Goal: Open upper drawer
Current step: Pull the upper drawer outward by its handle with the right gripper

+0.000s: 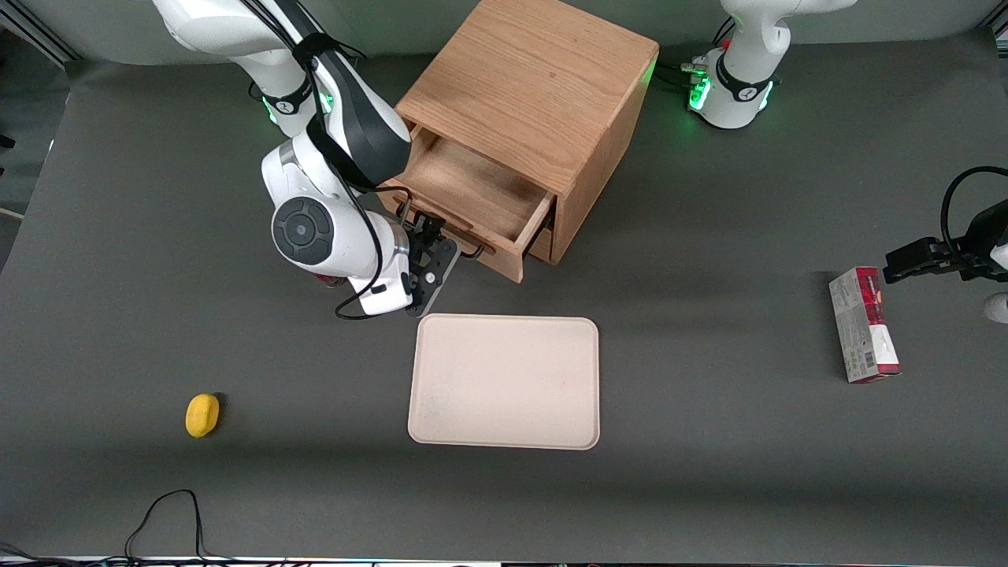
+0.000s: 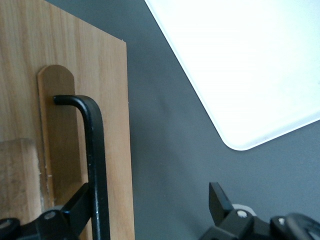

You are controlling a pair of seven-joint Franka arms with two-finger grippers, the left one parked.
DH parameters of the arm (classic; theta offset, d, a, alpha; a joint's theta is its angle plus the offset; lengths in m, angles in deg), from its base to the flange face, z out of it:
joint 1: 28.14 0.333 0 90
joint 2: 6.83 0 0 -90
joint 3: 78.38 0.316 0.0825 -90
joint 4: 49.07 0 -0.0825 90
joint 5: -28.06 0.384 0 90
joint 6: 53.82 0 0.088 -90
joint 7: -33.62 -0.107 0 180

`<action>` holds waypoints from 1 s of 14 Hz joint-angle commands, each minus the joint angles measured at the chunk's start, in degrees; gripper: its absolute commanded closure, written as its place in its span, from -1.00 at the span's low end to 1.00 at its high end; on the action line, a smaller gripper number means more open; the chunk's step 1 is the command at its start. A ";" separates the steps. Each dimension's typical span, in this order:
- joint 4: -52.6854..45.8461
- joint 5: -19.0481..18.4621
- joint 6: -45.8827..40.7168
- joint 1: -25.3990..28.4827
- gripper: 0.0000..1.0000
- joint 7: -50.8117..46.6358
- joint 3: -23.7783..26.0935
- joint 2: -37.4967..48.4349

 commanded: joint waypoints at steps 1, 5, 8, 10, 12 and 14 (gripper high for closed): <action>-1.27 -2.35 0.98 -0.50 -1.00 1.29 0.07 -0.56; -0.92 -3.67 1.87 -0.41 -1.00 1.29 -0.02 -0.12; -1.00 -4.38 2.04 -0.41 -1.00 1.29 -0.37 -0.03; -1.00 -4.46 2.66 -0.41 -1.00 1.29 -0.63 -0.03; -1.18 -4.81 2.75 -0.41 -1.00 1.29 -1.16 -0.03; -1.35 -4.90 2.84 -0.41 -1.00 1.29 -1.25 -0.03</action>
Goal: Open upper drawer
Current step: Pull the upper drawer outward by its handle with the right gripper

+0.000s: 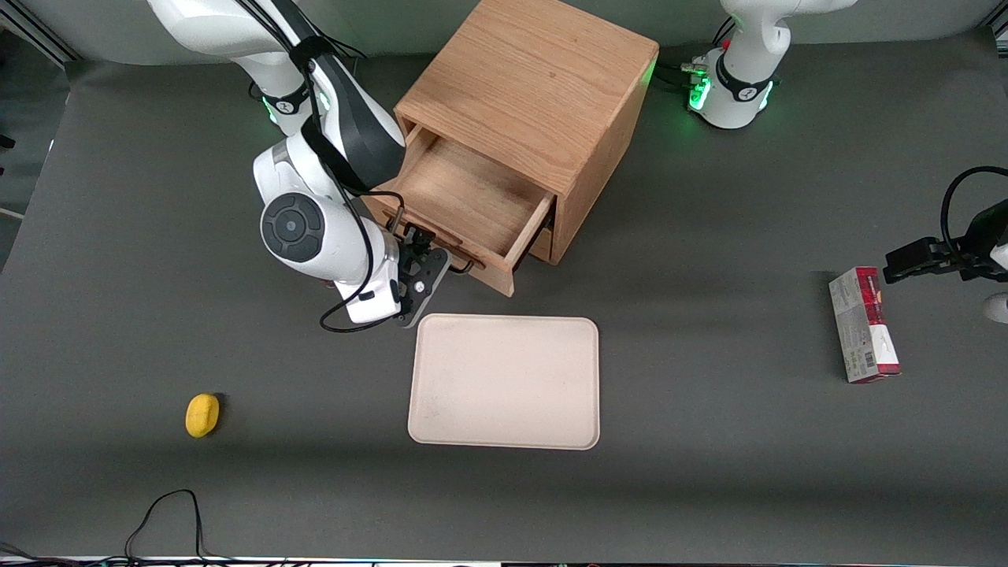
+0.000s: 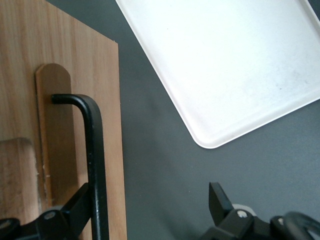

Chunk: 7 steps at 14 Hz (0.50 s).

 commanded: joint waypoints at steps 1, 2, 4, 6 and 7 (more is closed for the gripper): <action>-0.84 -1.16 0.68 -0.29 -1.00 1.23 -0.20 -0.03; -0.84 -1.25 0.77 -0.37 -1.00 1.23 -0.28 -0.03; -0.93 -2.65 1.47 -0.29 -1.00 1.23 -0.81 -0.03; -0.93 -2.74 1.83 -0.29 -1.00 1.15 -0.99 -0.12; -0.93 -2.92 1.83 -0.37 -1.00 1.15 -1.07 -0.21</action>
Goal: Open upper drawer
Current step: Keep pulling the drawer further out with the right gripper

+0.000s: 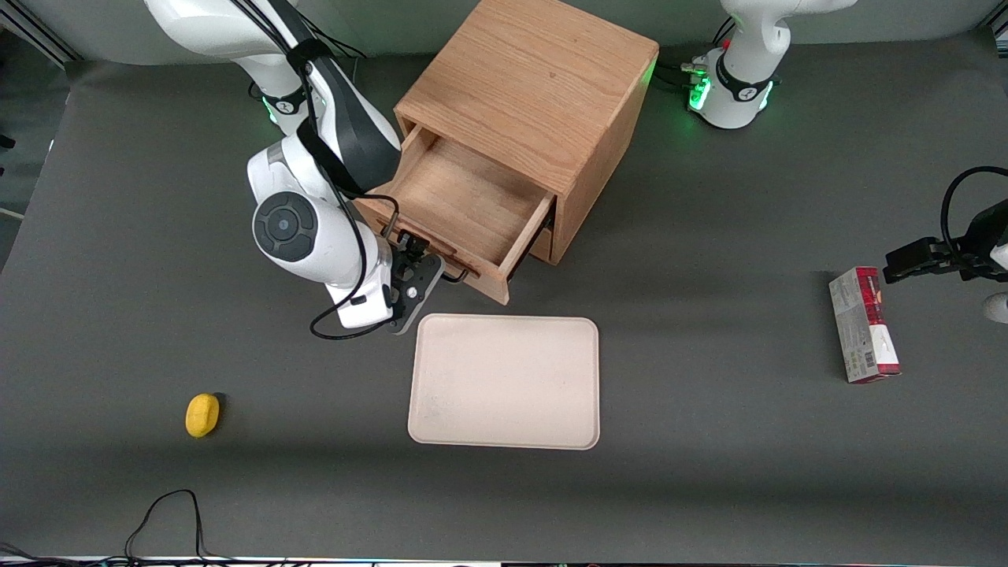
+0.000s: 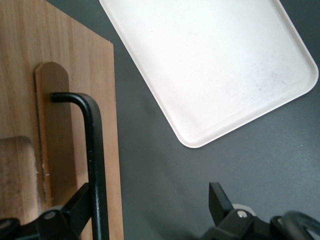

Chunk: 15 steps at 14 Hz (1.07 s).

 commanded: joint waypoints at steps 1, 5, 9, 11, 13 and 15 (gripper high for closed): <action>-0.75 -1.28 0.43 -0.36 -1.00 1.14 -0.18 -0.30; -2.41 -1.28 0.43 -0.71 -1.00 1.23 -0.89 -0.74; -2.86 -1.28 0.43 -1.15 -1.00 1.23 -0.97 -0.92; -2.95 -1.28 0.43 -1.50 -1.00 1.23 -0.97 -1.35; -2.95 -1.28 0.61 -1.76 -1.00 1.23 -0.97 -1.79; -2.86 -1.37 1.75 -1.85 -1.00 1.23 -0.97 -2.06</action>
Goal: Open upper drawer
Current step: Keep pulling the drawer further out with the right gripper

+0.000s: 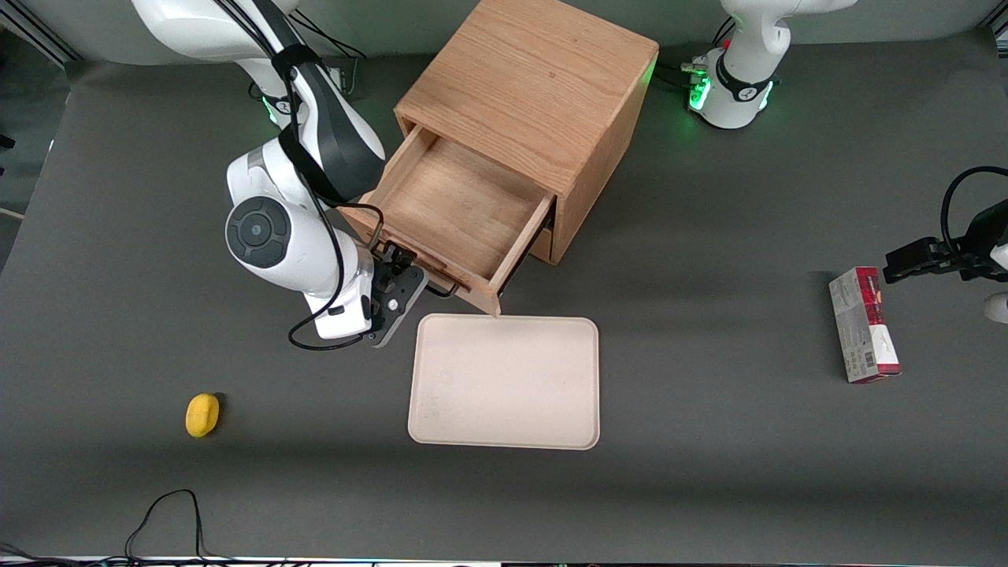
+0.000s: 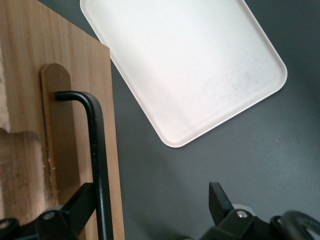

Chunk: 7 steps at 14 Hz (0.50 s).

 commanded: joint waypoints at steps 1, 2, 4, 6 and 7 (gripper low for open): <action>-1.63 -1.05 1.07 -0.53 -1.00 1.24 0.01 -1.81; -1.63 -1.05 1.07 -0.53 -1.00 1.25 0.01 -2.17; -1.98 -1.05 1.07 -0.79 -1.00 1.33 0.01 -2.17; -2.59 -1.05 0.98 -1.50 -1.00 2.47 0.01 -2.34; -2.60 -1.05 0.98 -1.59 -1.00 2.91 0.01 -2.43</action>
